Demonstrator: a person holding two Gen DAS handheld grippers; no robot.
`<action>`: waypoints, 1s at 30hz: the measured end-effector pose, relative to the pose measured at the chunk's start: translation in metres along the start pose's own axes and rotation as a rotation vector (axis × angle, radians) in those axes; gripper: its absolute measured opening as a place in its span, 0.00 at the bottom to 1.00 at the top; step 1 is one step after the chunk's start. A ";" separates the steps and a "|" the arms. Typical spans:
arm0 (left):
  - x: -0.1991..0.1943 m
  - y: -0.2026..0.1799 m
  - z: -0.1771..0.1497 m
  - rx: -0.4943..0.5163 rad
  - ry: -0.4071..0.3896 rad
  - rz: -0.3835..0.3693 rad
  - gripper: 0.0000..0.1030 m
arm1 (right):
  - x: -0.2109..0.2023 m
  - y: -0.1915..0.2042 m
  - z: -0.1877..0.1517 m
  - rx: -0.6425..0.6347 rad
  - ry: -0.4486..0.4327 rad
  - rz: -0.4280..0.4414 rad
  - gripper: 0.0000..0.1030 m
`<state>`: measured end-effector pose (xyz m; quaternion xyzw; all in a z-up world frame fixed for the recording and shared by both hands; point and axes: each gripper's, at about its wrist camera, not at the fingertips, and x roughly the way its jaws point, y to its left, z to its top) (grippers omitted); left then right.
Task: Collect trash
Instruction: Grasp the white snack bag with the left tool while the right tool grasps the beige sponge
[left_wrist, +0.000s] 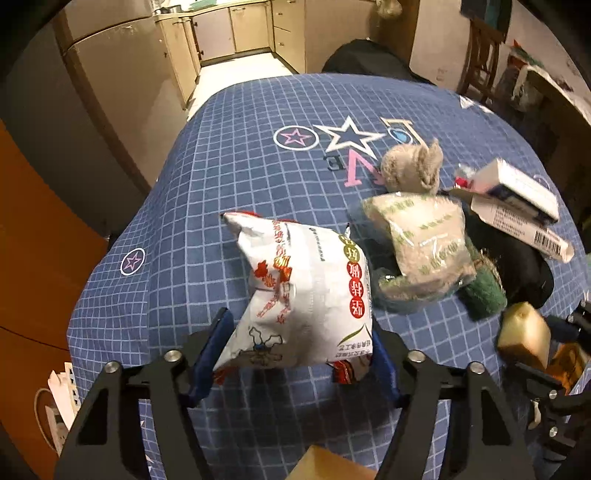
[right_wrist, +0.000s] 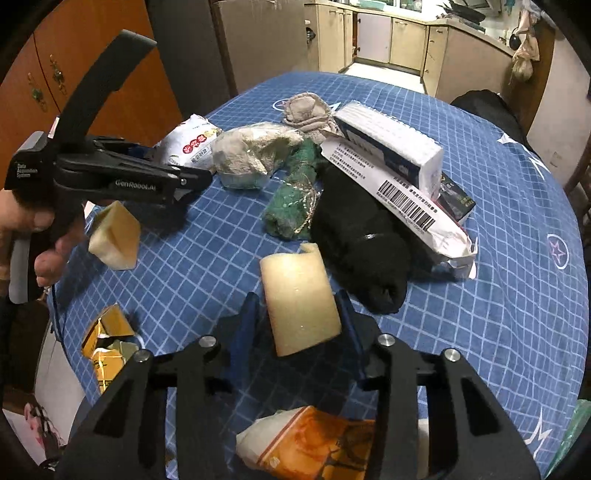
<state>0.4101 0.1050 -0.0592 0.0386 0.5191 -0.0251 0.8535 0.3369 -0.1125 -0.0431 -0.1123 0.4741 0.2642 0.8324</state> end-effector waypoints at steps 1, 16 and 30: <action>0.000 0.001 0.000 -0.010 -0.006 0.001 0.58 | 0.000 0.000 0.000 0.003 -0.002 -0.005 0.35; -0.050 0.009 -0.011 -0.079 -0.174 0.038 0.48 | -0.040 0.009 -0.023 0.064 -0.148 -0.034 0.29; -0.181 -0.071 -0.102 -0.037 -0.538 0.126 0.48 | -0.157 0.020 -0.051 0.125 -0.502 -0.179 0.29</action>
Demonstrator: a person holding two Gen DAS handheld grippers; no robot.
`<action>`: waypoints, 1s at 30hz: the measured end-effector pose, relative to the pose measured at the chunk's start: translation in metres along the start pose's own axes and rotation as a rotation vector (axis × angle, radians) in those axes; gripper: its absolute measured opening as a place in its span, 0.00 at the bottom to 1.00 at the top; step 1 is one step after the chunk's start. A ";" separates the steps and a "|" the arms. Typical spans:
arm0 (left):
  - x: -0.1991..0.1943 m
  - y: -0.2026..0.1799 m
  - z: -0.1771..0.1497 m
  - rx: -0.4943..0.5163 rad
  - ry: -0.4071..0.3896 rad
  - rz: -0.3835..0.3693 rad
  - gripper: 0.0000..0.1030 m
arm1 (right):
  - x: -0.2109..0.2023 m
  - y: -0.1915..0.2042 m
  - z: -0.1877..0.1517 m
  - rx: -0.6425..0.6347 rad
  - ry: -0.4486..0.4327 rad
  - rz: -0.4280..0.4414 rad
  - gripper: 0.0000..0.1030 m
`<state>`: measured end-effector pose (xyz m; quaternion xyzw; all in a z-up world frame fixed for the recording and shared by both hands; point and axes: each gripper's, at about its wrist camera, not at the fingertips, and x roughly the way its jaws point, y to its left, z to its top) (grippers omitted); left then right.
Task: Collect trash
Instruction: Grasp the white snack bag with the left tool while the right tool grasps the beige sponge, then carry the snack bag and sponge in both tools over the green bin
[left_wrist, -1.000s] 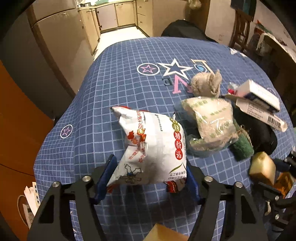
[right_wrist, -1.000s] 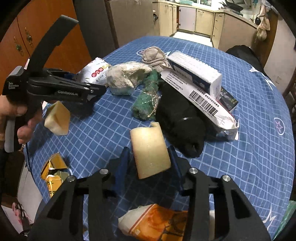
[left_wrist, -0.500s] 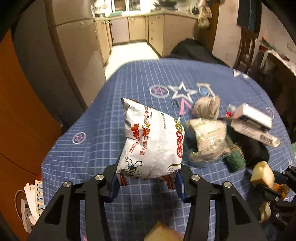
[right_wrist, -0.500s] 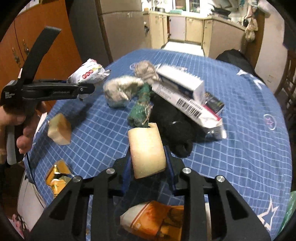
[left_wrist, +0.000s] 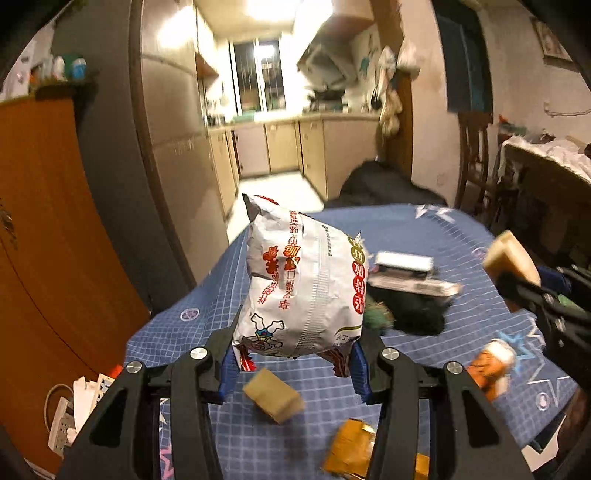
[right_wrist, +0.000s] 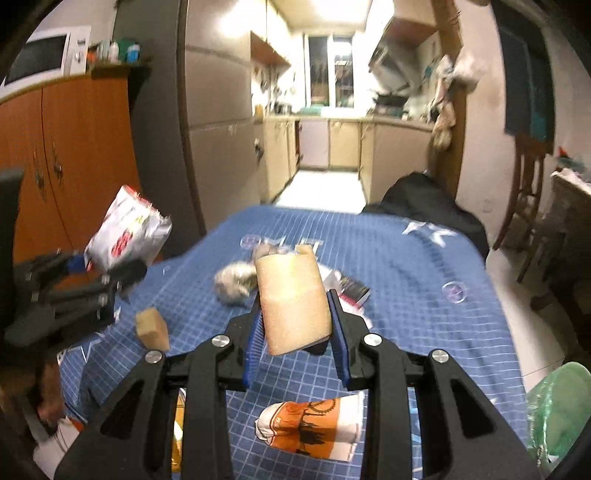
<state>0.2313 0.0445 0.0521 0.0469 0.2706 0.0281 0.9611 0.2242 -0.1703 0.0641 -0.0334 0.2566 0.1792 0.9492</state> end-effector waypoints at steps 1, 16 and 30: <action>-0.009 -0.005 -0.002 -0.001 -0.017 -0.001 0.48 | -0.008 0.000 0.001 0.001 -0.018 -0.007 0.29; -0.078 -0.071 0.004 -0.019 -0.111 -0.090 0.48 | -0.065 -0.038 -0.002 0.043 -0.099 -0.098 0.30; -0.083 -0.172 0.026 0.036 -0.119 -0.206 0.48 | -0.105 -0.105 -0.011 0.112 -0.123 -0.211 0.30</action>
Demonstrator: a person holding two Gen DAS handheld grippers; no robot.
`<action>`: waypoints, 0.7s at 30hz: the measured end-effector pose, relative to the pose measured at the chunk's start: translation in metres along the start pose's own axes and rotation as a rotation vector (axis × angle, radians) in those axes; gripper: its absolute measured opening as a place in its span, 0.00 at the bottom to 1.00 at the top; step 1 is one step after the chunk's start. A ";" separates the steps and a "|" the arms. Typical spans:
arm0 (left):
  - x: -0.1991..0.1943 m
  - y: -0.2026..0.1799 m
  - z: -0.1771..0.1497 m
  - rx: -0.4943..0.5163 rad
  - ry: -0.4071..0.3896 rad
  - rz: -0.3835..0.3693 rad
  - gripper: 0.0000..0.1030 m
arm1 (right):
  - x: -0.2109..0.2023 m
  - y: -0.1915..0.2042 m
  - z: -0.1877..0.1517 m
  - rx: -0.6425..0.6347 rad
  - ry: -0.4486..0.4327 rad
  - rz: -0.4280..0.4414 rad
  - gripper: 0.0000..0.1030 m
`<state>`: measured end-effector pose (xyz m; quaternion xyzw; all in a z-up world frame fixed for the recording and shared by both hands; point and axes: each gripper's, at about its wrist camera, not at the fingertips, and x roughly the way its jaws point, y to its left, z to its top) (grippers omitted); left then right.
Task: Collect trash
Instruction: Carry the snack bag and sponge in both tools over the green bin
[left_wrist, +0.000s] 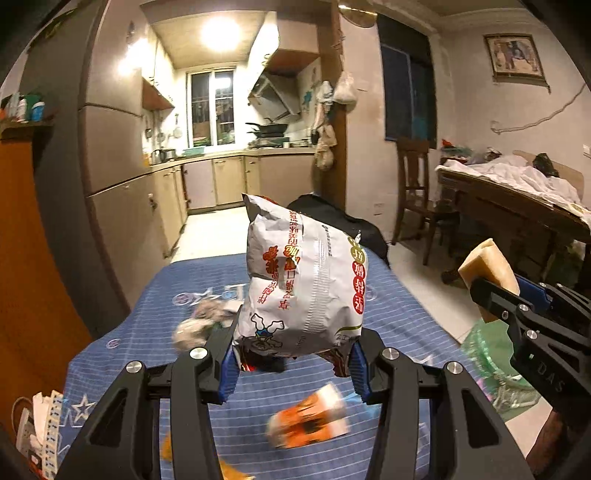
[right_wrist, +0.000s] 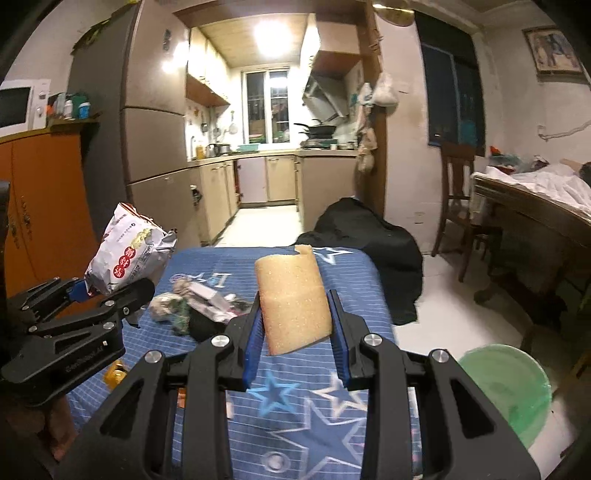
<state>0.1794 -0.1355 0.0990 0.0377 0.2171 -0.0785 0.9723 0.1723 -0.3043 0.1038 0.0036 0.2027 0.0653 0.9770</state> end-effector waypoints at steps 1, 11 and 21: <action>0.000 -0.007 0.001 0.004 -0.001 -0.008 0.48 | -0.002 -0.009 0.000 0.007 0.000 -0.013 0.30; 0.026 -0.127 0.018 0.086 -0.001 -0.130 0.48 | -0.016 -0.095 -0.009 0.069 0.000 -0.148 0.30; 0.059 -0.236 0.017 0.158 0.039 -0.256 0.48 | -0.023 -0.176 -0.029 0.127 0.048 -0.278 0.30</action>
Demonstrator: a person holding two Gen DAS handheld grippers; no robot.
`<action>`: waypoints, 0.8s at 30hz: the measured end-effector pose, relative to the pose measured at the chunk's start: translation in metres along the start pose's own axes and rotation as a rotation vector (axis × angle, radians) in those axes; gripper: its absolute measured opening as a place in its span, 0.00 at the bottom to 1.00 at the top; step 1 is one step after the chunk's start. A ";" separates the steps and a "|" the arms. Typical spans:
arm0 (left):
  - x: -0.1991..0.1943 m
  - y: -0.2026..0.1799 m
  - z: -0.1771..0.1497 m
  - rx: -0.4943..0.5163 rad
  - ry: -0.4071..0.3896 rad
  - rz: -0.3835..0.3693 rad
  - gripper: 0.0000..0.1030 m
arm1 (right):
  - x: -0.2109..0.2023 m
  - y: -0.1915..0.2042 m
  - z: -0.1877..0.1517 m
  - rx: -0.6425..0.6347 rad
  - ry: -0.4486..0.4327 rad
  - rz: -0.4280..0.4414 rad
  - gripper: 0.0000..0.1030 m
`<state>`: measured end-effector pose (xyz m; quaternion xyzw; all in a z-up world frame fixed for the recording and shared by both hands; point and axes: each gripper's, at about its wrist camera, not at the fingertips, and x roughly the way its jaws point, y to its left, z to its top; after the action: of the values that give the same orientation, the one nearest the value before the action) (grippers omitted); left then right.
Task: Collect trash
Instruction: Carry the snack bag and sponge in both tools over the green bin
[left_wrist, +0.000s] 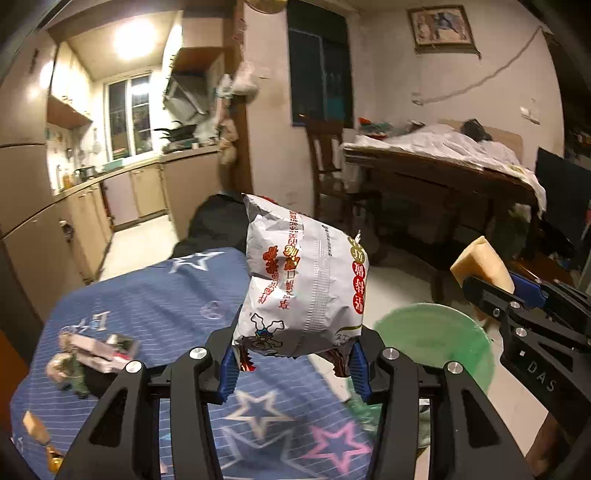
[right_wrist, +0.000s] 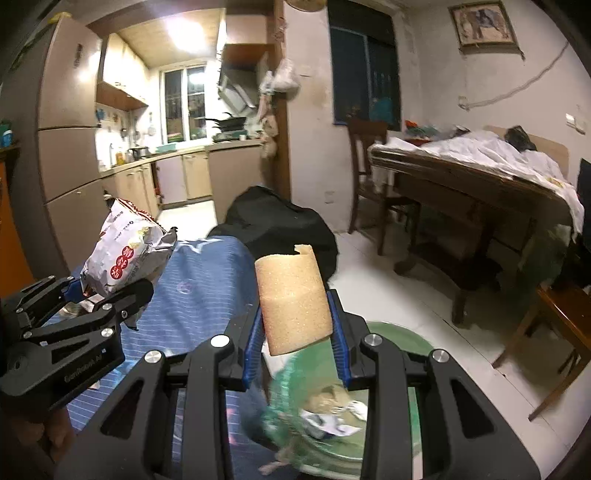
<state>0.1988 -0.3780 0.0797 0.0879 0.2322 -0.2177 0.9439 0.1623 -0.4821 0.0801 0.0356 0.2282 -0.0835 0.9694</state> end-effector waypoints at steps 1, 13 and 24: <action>0.007 -0.009 0.001 0.008 0.007 -0.009 0.48 | 0.002 -0.004 -0.001 0.005 0.007 -0.006 0.30; 0.116 -0.080 -0.006 0.058 0.232 -0.151 0.48 | 0.050 -0.072 -0.020 0.042 0.219 -0.060 0.30; 0.190 -0.100 -0.034 0.093 0.481 -0.273 0.48 | 0.110 -0.118 -0.054 0.079 0.503 -0.035 0.30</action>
<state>0.2912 -0.5276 -0.0474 0.1483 0.4491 -0.3264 0.8184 0.2151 -0.6083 -0.0215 0.0892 0.4594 -0.0975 0.8783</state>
